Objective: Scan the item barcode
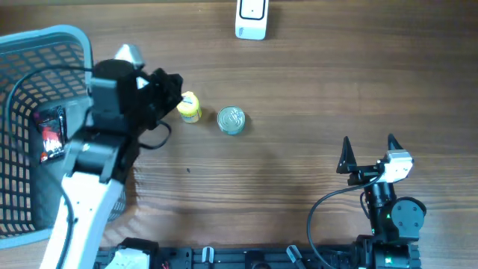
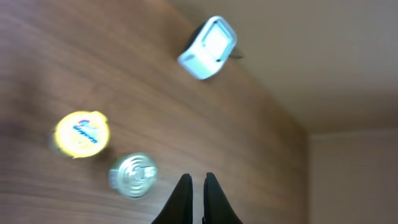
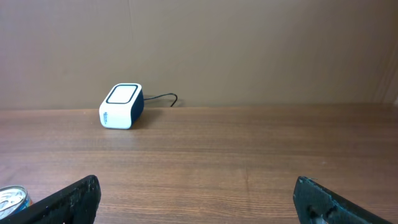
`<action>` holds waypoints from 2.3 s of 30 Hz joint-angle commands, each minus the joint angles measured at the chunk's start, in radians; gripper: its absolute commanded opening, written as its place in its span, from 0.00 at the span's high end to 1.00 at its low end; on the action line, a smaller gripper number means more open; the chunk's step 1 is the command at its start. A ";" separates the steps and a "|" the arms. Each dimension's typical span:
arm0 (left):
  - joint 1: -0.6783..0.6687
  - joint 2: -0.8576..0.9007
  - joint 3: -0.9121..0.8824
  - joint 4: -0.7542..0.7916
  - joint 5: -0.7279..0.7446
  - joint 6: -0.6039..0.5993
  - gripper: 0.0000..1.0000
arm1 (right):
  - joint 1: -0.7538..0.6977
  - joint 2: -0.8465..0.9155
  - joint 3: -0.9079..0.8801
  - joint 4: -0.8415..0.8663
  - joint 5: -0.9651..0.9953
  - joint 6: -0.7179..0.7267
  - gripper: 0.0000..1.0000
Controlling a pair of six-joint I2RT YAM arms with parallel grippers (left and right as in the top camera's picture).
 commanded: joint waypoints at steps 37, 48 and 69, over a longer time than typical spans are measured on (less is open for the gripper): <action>-0.036 -0.159 0.076 0.027 -0.680 0.030 0.73 | -0.005 -0.008 -0.002 0.003 0.009 0.012 0.00; 0.024 -0.226 0.076 0.038 -0.933 0.010 0.33 | -0.005 -0.008 -0.002 0.003 0.009 0.012 0.00; 0.501 -0.063 0.076 -0.114 -0.797 -0.292 0.05 | -0.005 -0.008 -0.002 0.003 0.009 0.012 0.00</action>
